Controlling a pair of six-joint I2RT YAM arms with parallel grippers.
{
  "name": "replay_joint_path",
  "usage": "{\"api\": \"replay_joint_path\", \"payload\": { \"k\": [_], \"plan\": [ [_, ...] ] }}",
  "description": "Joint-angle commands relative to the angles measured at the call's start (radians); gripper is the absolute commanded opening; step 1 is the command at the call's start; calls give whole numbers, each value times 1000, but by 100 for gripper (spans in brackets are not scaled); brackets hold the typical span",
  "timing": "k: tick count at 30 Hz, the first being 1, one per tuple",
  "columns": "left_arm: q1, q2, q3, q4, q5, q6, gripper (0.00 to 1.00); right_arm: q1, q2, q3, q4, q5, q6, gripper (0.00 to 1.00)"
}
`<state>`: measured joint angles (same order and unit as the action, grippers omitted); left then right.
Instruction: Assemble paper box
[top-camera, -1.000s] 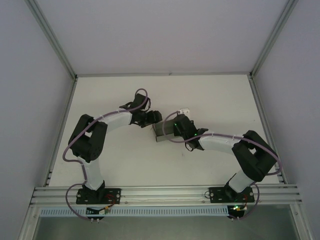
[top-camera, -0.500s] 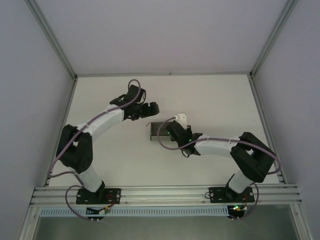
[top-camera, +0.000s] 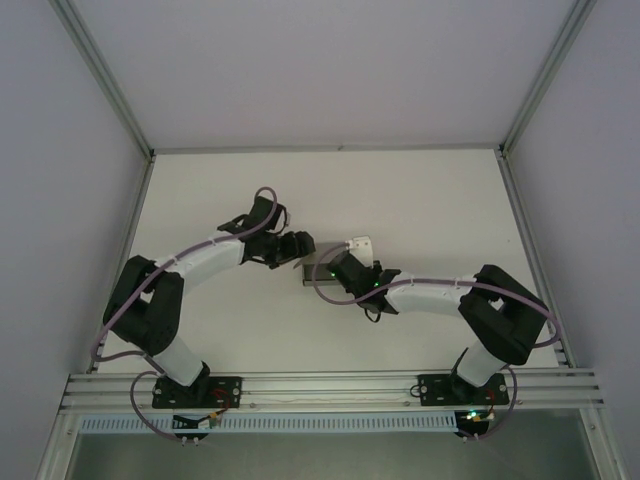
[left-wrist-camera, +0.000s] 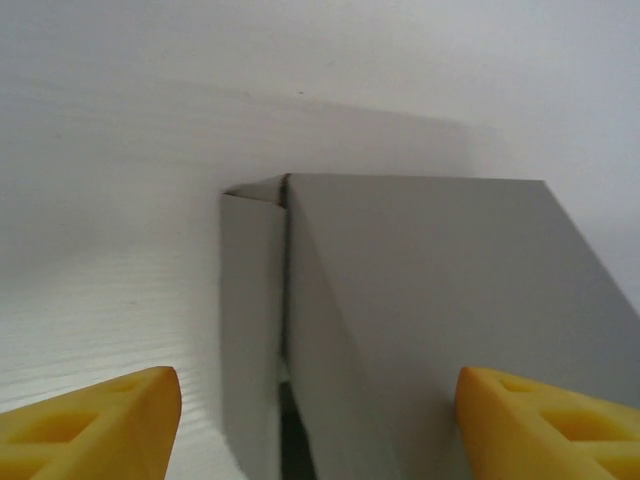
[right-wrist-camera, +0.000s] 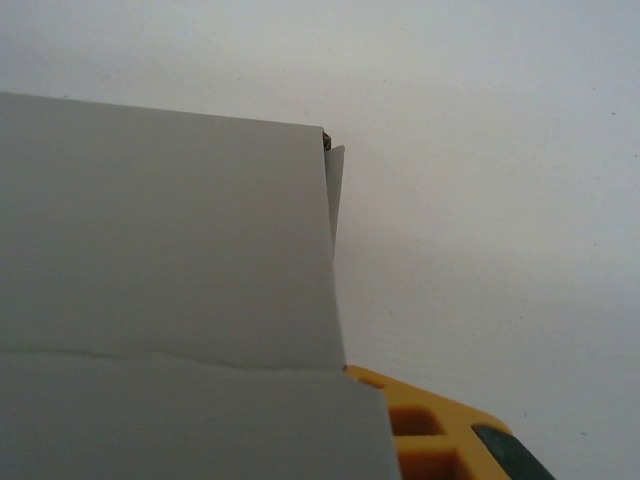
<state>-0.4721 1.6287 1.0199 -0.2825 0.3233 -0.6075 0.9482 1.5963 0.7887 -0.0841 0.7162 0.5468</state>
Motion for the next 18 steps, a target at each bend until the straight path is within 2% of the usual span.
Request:
{"api": "replay_joint_path", "payload": {
  "k": [1,3,8,11,13,18],
  "plan": [
    [7,43,-13,80,41,-6,66,12,-16,4,-20,-35,13,18],
    [7,65,-12,85,36,5,65,13,-40,-7,-31,-68,6,24],
    [10,108,-19,112,27,31,60,13,-169,-66,-106,-182,5,52],
    [14,148,-15,129,28,40,57,6,-230,-96,-153,-263,-22,83],
    [26,173,-20,154,48,42,52,-8,-244,-94,-173,-308,-39,98],
    [57,208,-63,259,108,65,43,-143,-247,-28,-187,-494,-55,100]
  ]
}}
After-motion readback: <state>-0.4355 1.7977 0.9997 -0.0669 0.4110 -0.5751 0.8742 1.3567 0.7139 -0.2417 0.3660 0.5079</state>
